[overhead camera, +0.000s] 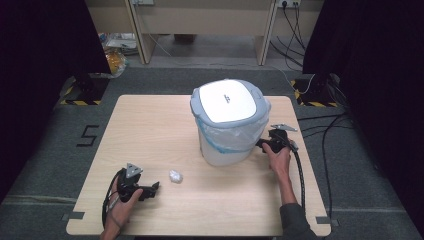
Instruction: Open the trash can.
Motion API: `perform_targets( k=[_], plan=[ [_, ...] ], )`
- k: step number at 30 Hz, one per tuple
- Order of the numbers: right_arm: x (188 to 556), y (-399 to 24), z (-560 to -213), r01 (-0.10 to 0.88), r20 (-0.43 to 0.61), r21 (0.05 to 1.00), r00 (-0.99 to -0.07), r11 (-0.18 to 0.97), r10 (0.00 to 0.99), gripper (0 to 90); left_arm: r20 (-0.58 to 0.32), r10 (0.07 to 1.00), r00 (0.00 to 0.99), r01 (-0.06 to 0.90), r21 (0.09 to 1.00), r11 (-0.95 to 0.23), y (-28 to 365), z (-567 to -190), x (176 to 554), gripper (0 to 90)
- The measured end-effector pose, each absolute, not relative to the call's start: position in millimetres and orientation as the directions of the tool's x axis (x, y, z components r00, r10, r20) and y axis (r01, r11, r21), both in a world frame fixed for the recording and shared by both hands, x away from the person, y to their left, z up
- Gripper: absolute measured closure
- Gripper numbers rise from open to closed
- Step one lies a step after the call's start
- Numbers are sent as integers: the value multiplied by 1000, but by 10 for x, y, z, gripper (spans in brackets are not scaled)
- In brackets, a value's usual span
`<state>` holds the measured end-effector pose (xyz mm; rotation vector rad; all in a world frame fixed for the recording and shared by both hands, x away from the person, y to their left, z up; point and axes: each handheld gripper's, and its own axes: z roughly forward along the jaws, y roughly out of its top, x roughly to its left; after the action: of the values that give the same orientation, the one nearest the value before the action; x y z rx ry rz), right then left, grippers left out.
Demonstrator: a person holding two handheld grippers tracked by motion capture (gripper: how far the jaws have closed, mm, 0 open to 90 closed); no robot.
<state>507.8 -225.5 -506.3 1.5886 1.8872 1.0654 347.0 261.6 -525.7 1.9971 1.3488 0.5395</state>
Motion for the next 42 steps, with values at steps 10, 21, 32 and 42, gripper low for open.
perform_targets(
  k=[10,21,32,42],
  plan=[
    [4649,-2233,-5077,620,153,785,-195,0,969,201,-27,924,381,652,716,-248,2615,-5257,3463,0],
    [4121,-2003,-5071,597,95,802,-152,15,984,201,-27,924,381,652,717,-247,2615,-5258,3463,0],
    [3937,-1901,-5061,590,78,806,-173,40,982,208,-27,924,381,652,717,-248,2615,-5257,3464,0],
    [4147,-2045,-5014,588,82,807,-189,46,979,202,-27,924,381,652,717,-248,2616,-5257,3464,0]
  ],
)
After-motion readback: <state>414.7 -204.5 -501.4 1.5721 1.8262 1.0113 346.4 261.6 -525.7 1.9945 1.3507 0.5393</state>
